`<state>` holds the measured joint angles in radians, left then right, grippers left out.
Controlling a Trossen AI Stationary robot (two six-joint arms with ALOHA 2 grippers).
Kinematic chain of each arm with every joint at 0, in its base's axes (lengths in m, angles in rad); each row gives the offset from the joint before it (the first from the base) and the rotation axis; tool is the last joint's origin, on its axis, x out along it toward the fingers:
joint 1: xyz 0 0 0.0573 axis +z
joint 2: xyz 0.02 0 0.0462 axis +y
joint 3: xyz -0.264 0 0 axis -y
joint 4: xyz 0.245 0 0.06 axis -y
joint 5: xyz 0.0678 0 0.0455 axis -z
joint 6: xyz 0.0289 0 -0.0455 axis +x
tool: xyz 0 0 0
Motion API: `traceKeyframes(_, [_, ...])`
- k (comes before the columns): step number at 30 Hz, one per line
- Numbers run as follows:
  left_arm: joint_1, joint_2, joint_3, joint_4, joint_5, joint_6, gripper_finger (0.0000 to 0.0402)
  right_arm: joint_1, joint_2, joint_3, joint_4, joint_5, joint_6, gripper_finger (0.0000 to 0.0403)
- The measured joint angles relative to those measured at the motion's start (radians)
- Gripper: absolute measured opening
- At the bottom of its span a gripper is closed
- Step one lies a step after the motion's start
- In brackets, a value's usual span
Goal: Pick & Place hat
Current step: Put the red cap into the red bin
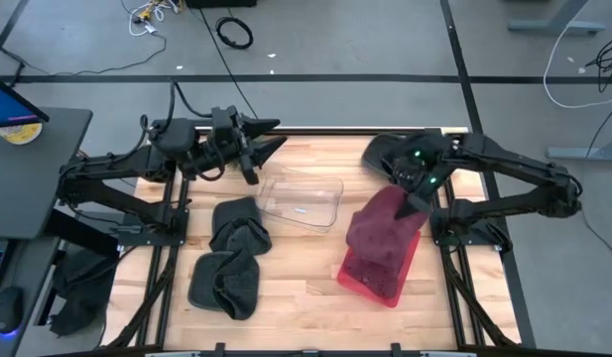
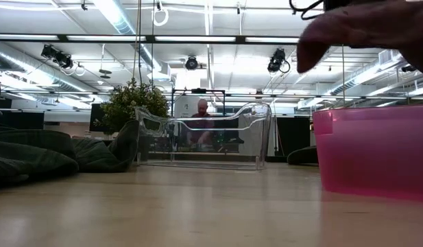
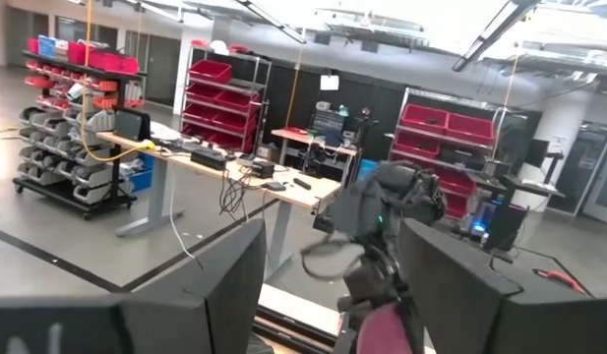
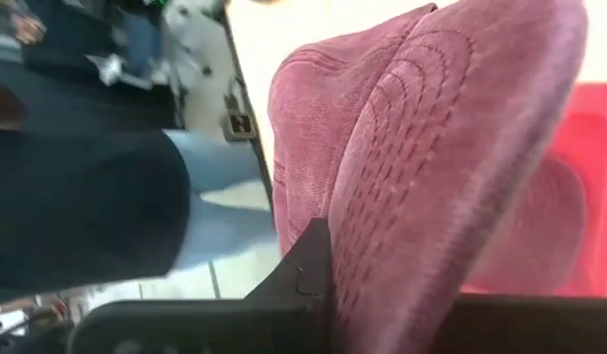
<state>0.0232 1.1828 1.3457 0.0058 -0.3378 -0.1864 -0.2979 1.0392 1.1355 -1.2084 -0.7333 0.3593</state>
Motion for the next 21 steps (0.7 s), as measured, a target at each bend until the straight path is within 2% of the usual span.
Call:
traceKeyframes(8, [0.002, 0.000, 0.000, -0.007, 0.000, -0.001, 0.0236, 0.125, 0.128, -0.001, -0.086, 0.011, -0.026, 0.0006])
traceKeyframes(21, [0.001, 0.000, 0.000, -0.020, 0.001, -0.009, 0.0236, 0.191, 0.359, -0.001, 0.051, -0.026, 0.000, 0.0006])
